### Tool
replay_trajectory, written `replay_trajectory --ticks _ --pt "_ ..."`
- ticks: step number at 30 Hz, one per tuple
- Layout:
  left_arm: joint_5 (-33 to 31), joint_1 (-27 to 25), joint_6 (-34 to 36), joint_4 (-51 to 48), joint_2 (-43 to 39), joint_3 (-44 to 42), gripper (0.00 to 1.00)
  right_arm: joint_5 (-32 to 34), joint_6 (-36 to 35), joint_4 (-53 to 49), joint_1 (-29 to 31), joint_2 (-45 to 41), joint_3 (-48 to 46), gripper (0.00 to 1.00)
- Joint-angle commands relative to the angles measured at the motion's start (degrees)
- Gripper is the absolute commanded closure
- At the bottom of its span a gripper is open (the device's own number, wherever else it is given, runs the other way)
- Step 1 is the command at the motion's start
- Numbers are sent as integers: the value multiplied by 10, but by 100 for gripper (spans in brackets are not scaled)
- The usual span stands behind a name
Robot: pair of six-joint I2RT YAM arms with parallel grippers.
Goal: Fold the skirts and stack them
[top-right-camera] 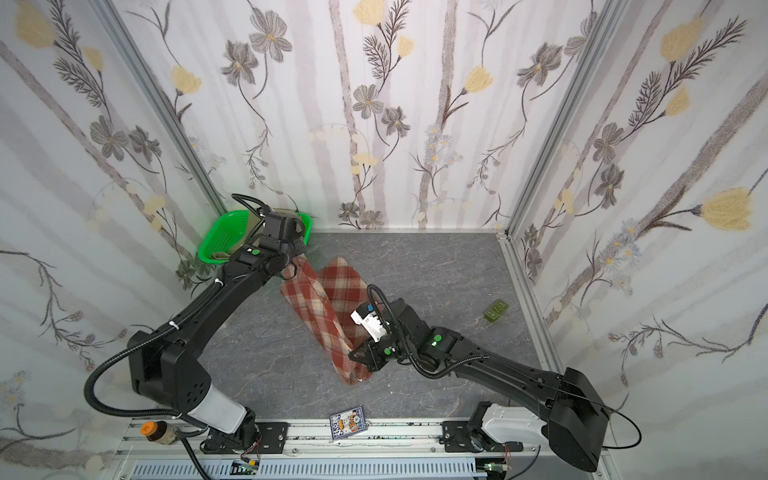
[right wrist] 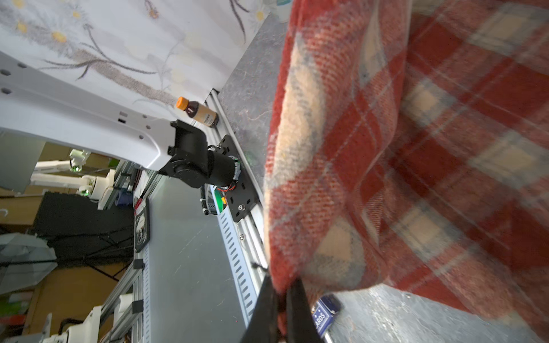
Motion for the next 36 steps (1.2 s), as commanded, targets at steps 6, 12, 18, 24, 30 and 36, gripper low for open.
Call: replay_trajectory --ticks 6,12,18,24,30,36 --pt "21 -18 10 15 165 111 100 -25 -21 19 -77 35 -36 100" --pt "35 -23 4 17 253 166 100 -16 -23 25 -96 75 -44 100" --pt "45 -27 3 18 305 199 100 -3 -20 26 -110 95 -53 100" --pt "43 -27 3 18 331 209 100 18 -11 14 -125 102 -49 100" --pt "23 -27 9 18 338 205 100 42 -16 -34 -133 103 -25 99" --pt "17 -27 8 18 352 209 100 83 -21 -87 -139 119 21 100"
